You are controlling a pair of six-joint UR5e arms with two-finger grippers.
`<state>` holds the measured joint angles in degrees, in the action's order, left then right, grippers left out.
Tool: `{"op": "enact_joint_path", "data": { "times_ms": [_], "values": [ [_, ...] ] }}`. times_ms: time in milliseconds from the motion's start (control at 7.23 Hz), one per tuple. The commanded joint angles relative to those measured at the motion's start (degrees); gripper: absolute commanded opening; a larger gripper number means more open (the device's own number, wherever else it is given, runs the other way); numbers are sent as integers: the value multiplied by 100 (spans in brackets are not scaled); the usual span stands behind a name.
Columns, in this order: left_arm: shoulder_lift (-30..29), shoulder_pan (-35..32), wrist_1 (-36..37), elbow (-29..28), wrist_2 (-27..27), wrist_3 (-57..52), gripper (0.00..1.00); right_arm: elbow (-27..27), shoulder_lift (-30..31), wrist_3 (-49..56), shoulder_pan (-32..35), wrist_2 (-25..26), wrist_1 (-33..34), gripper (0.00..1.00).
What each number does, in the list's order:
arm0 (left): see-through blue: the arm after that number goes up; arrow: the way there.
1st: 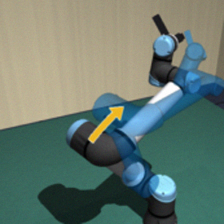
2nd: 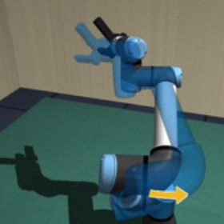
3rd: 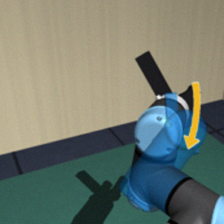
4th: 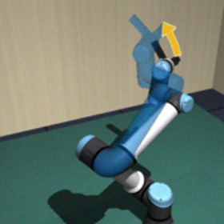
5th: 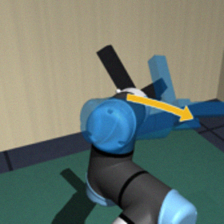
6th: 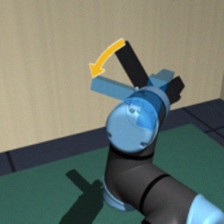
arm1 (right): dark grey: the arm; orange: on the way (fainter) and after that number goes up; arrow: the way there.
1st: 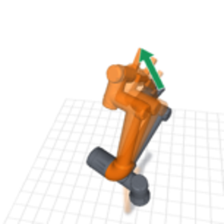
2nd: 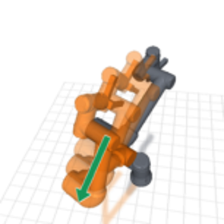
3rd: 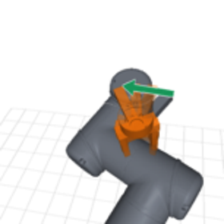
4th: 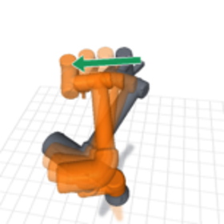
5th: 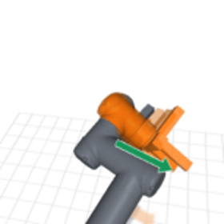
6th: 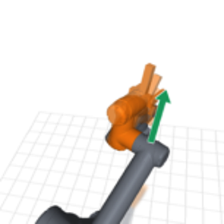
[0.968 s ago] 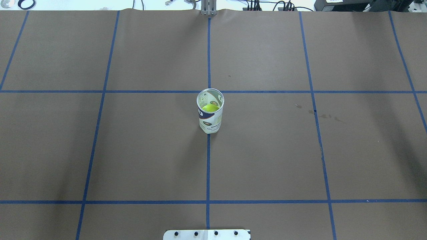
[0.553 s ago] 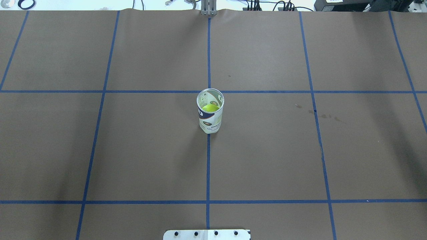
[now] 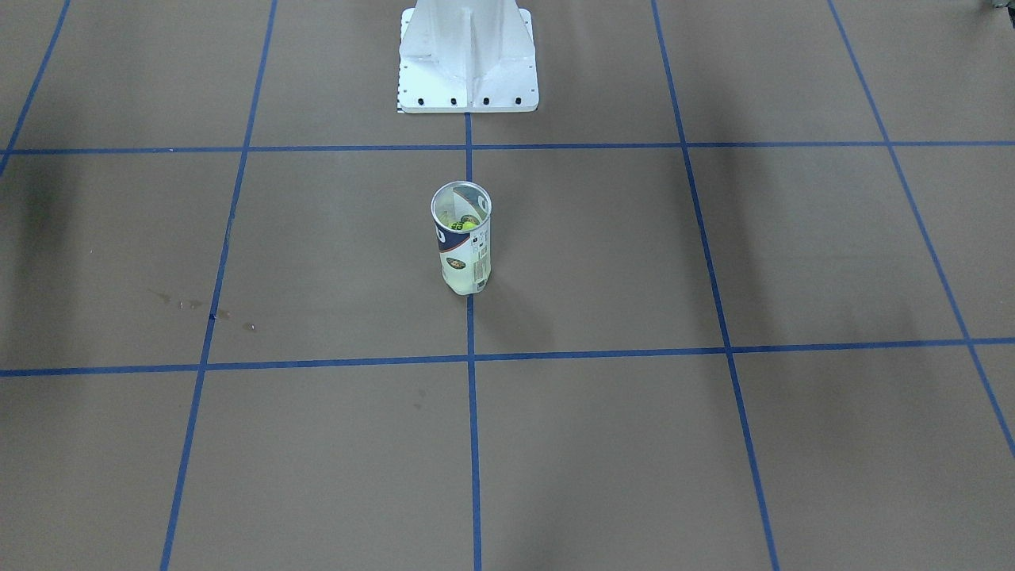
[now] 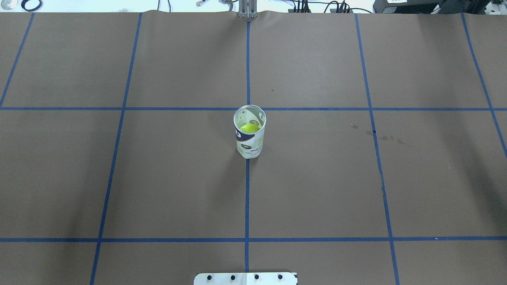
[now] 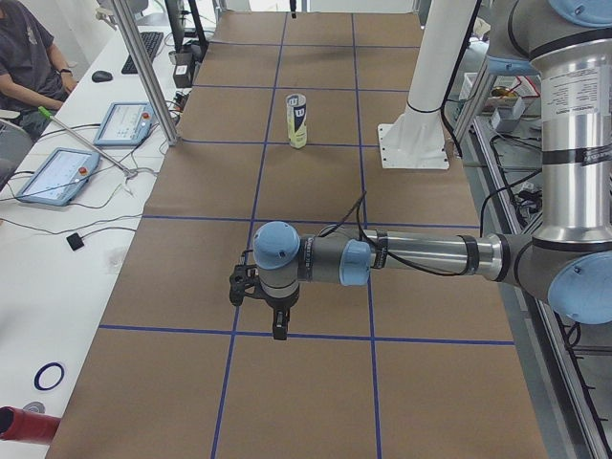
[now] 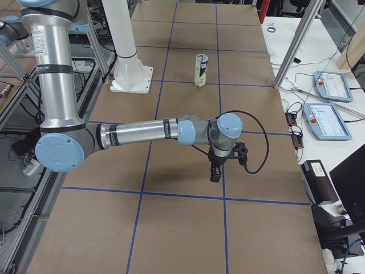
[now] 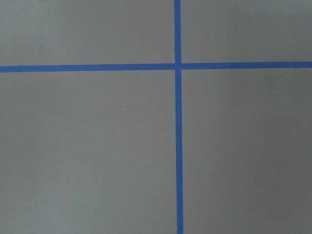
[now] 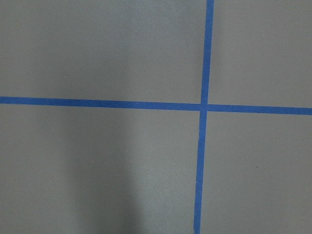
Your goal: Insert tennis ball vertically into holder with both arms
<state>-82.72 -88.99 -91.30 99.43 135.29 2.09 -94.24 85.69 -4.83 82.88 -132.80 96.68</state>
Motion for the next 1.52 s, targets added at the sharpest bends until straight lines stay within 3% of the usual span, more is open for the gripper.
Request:
{"op": "enact_joint_path", "data": {
  "times_ms": [0,1383],
  "values": [
    [36,-4,-63,-3,6,-60,100,-6,-9,0,0,0,0,99],
    [36,14,-160,-37,-47,-51,100,-59,-9,-53,0,0,0,99]
  ]
}}
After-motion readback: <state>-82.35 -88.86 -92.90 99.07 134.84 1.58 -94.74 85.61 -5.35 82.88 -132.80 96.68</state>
